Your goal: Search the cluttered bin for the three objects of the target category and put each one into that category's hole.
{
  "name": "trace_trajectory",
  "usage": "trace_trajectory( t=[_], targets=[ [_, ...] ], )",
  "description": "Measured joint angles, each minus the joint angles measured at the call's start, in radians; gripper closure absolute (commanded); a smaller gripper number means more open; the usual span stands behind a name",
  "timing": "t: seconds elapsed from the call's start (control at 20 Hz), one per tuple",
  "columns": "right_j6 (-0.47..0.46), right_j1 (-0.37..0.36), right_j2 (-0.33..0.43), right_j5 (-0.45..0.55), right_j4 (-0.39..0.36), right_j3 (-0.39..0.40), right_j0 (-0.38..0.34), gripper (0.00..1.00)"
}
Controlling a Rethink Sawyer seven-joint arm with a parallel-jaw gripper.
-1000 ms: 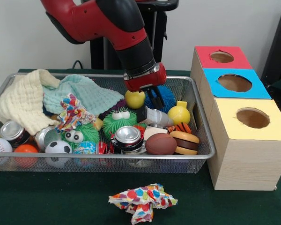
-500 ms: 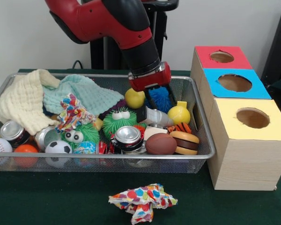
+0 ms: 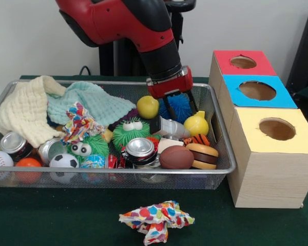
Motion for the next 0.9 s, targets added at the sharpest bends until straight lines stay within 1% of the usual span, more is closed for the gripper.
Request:
trace_trajectory(
  t=[0.1, 0.15, 0.2, 0.35, 0.5, 0.55, 0.75, 0.9],
  targets=[
    [0.0, 0.0, -0.022, 0.0, -0.025, -0.012, 0.019, 0.0],
    [0.0, 0.0, -0.051, 0.0, -0.053, -0.027, 0.045, 0.0],
    [0.0, 0.0, -0.064, 0.0, -0.065, -0.034, 0.056, 0.0],
    [0.0, 0.001, -0.144, -0.006, -0.15, -0.082, 0.138, 0.0],
    [0.0, -0.002, -0.187, -0.013, -0.208, -0.115, 0.192, 0.0],
    [0.0, -0.008, -0.21, -0.02, -0.25, -0.136, 0.229, 0.0],
    [0.0, -0.019, -0.246, -0.043, -0.303, -0.17, 0.288, 0.0],
    [0.0, -0.018, -0.255, -0.06, -0.312, -0.186, 0.295, 0.0]
  ],
)
